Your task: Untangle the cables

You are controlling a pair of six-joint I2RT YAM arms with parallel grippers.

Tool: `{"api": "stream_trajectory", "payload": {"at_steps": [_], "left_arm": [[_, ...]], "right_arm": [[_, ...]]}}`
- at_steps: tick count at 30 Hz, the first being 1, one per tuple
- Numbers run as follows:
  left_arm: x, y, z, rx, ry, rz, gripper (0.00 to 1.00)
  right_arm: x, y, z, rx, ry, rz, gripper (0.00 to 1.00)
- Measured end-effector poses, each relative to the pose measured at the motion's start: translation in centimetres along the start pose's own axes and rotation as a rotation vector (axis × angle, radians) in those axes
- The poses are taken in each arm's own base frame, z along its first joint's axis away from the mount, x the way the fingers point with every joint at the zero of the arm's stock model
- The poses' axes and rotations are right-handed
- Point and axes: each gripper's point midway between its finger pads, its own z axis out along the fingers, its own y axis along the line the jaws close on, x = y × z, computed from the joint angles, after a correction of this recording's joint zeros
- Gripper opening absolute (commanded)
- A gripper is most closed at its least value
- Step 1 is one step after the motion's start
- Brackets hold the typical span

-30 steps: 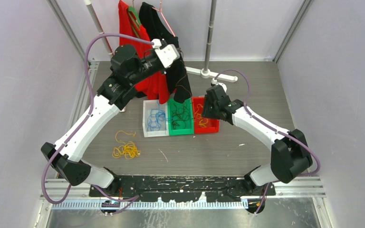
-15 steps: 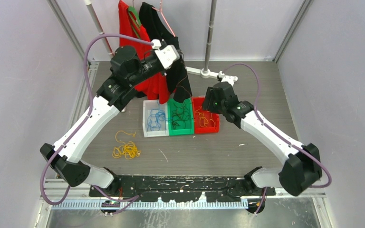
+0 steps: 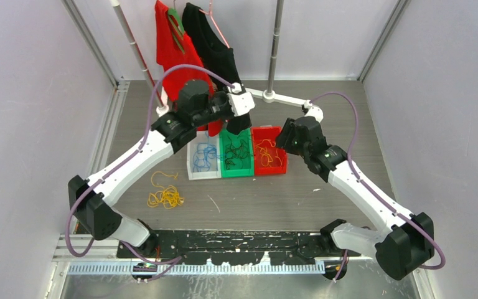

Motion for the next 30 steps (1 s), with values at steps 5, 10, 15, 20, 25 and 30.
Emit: {"api": "stream_trajectory", "payload": {"at_steps": [5, 10, 15, 20, 25, 30], "left_arm": [[4.8, -2.3, 1.4, 0.048, 0.11, 0.037, 0.0], [10.0, -4.8, 2.1, 0.114, 0.24, 0.098, 0.0], [14.0, -6.7, 2.4, 0.195, 0.347, 0.188, 0.0], [16.3, -9.0, 2.2, 0.296, 0.407, 0.192, 0.0], [17.6, -11.5, 3.4, 0.397, 0.438, 0.141, 0.0], [19.5, -14.0, 4.5, 0.481, 0.482, 0.076, 0.0]], "right_arm": [[0.0, -0.7, -0.1, 0.008, -0.01, 0.019, 0.53], [0.0, -1.2, 0.0, 0.013, -0.018, 0.033, 0.5], [0.6, -1.8, 0.2, 0.015, -0.008, 0.046, 0.48], [0.7, -1.8, 0.3, 0.006, -0.005, 0.063, 0.45], [0.8, -1.5, 0.4, -0.007, -0.003, 0.073, 0.45], [0.7, -1.7, 0.4, -0.004, -0.004, 0.078, 0.45]]}}
